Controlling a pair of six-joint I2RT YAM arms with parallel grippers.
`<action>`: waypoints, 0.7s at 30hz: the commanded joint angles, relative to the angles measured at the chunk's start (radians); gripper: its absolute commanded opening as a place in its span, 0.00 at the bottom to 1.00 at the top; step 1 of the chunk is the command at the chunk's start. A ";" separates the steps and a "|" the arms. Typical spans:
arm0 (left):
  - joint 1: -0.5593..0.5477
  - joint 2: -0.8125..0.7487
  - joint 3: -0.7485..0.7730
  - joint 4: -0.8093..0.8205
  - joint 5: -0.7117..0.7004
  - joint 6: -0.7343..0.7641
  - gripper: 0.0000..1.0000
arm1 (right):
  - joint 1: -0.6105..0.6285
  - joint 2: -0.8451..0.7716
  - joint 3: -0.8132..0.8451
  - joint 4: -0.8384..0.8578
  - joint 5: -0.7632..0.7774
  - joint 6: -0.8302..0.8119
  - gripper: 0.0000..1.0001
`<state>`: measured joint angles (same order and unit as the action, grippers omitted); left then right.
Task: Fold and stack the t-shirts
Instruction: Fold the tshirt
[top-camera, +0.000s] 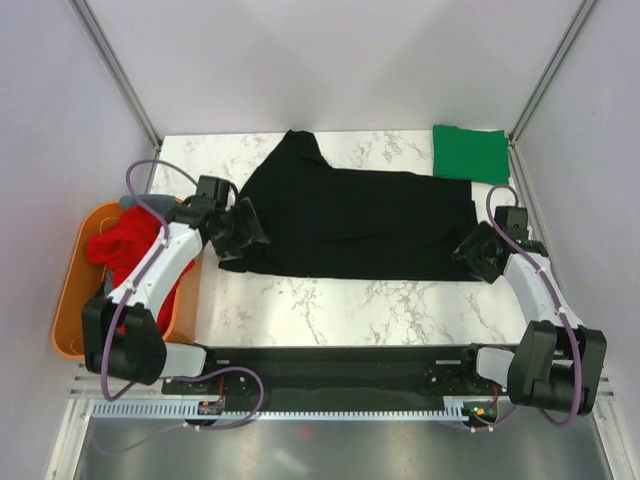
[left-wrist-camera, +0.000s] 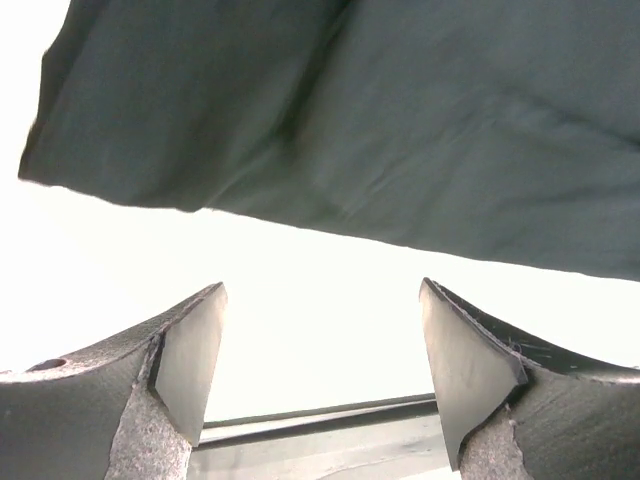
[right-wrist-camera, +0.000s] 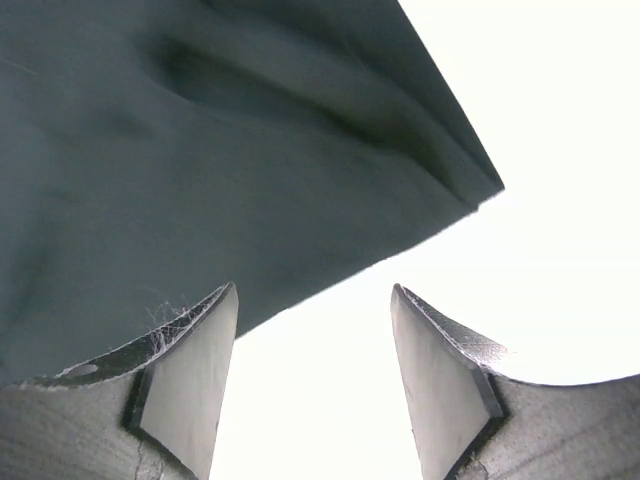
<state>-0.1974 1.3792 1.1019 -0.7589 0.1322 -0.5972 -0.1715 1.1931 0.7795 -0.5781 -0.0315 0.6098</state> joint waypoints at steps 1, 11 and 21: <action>0.003 -0.058 -0.164 0.124 -0.045 -0.101 0.84 | -0.014 0.029 -0.089 0.052 -0.045 0.002 0.70; 0.035 -0.151 -0.419 0.322 -0.104 -0.196 0.87 | -0.034 0.175 -0.102 0.155 -0.010 -0.016 0.68; 0.128 -0.100 -0.491 0.408 -0.192 -0.257 0.89 | -0.085 0.361 -0.063 0.233 0.015 -0.038 0.49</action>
<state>-0.1200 1.2552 0.6327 -0.3943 0.0444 -0.7429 -0.2401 1.4887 0.7525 -0.3744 -0.0513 0.5953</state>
